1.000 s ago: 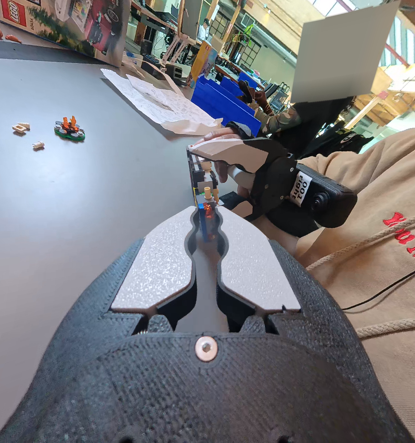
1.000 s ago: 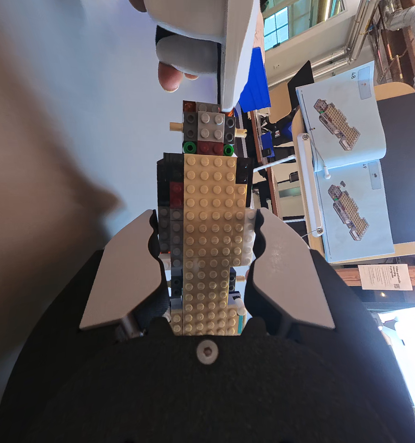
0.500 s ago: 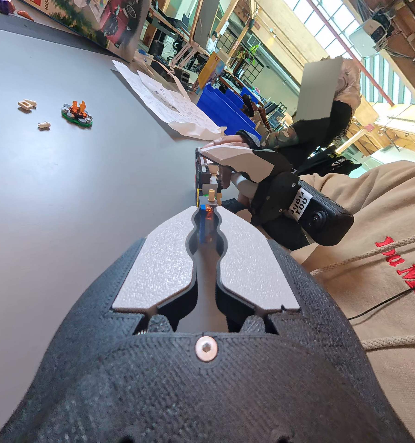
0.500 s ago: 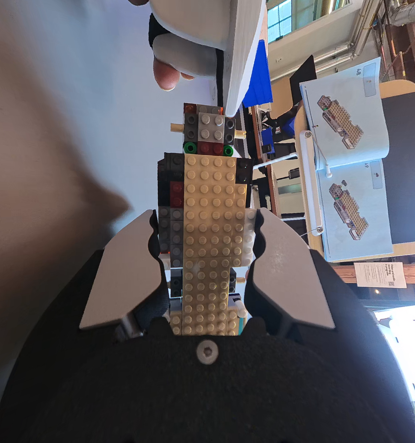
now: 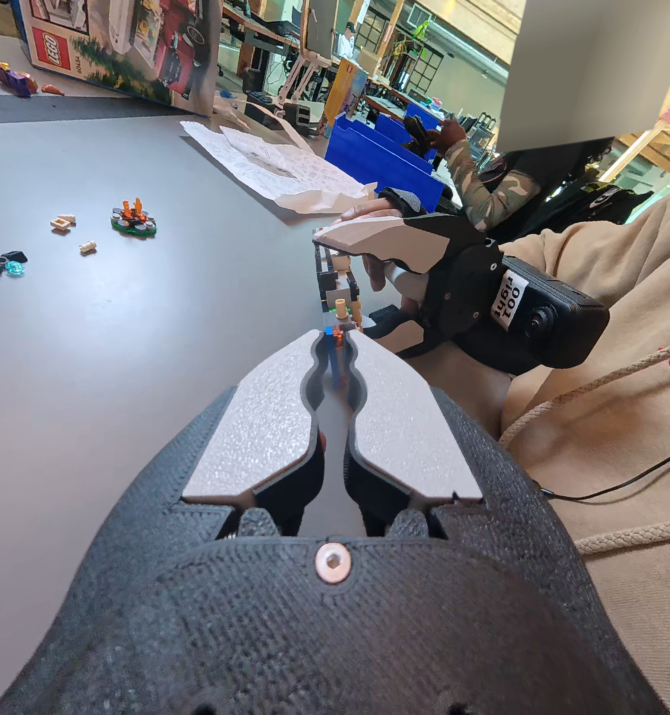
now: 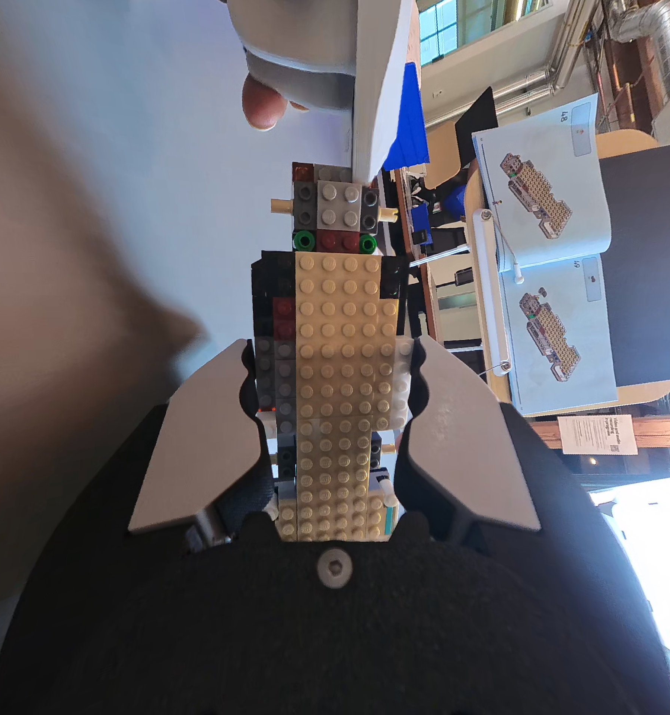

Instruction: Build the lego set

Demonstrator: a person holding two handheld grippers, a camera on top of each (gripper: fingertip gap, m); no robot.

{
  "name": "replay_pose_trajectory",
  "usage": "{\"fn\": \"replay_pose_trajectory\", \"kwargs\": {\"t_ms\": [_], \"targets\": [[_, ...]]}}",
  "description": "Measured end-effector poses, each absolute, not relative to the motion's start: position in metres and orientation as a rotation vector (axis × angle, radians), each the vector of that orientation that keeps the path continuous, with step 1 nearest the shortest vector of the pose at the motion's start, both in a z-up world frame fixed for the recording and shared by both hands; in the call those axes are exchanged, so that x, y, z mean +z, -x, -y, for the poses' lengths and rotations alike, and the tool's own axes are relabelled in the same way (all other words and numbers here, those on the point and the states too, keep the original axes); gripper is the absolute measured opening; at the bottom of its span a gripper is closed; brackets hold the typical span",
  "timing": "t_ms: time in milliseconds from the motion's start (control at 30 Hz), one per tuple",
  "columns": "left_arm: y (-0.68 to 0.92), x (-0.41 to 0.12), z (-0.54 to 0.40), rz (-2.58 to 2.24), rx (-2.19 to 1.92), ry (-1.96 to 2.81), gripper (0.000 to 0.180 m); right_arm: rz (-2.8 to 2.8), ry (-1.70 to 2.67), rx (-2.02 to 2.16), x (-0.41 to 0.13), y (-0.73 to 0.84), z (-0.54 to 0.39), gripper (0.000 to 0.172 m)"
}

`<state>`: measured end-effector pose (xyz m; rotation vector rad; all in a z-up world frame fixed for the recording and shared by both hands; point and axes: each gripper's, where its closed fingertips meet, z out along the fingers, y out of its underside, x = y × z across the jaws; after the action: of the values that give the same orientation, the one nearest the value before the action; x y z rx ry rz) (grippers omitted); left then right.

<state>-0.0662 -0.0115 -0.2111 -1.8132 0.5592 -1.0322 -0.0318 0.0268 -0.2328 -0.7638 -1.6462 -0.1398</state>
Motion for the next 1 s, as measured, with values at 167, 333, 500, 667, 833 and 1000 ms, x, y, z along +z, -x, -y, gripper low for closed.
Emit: {"fn": "replay_pose_trajectory", "kwargs": {"t_ms": [167,333,500,667,833,1000], "targets": [[0.0658,-0.2097,0.0121,-0.571,-1.026,1.808,0.008,1.642,0.761,-0.138,-0.2312,0.0324,-0.0280,0.077],[0.0663,-0.2102,0.0104,-0.562,-1.032,1.813,0.008,1.644,0.756,-0.142,-0.2312,0.0329,-0.0300,0.077],[0.0657,-0.2071,0.0126,-0.567,-1.052,1.786,0.012,1.642,0.758,-0.132,-0.2300,0.0340,-0.0304,0.077],[0.0658,-0.2061,0.0111,-0.522,-1.094,1.786,0.010,1.641,0.756,-0.128,-0.2292,0.0345,-0.0304,0.077],[0.0666,-0.2086,0.0117,-0.509,-1.102,1.830,0.008,1.655,0.767,-0.118,-0.2303,0.0347,-0.0304,0.077],[0.0700,-0.2084,0.0067,-0.516,-1.029,1.832,0.009,1.703,0.829,-0.045,-0.2326,0.0360,-0.0320,0.077]]}}
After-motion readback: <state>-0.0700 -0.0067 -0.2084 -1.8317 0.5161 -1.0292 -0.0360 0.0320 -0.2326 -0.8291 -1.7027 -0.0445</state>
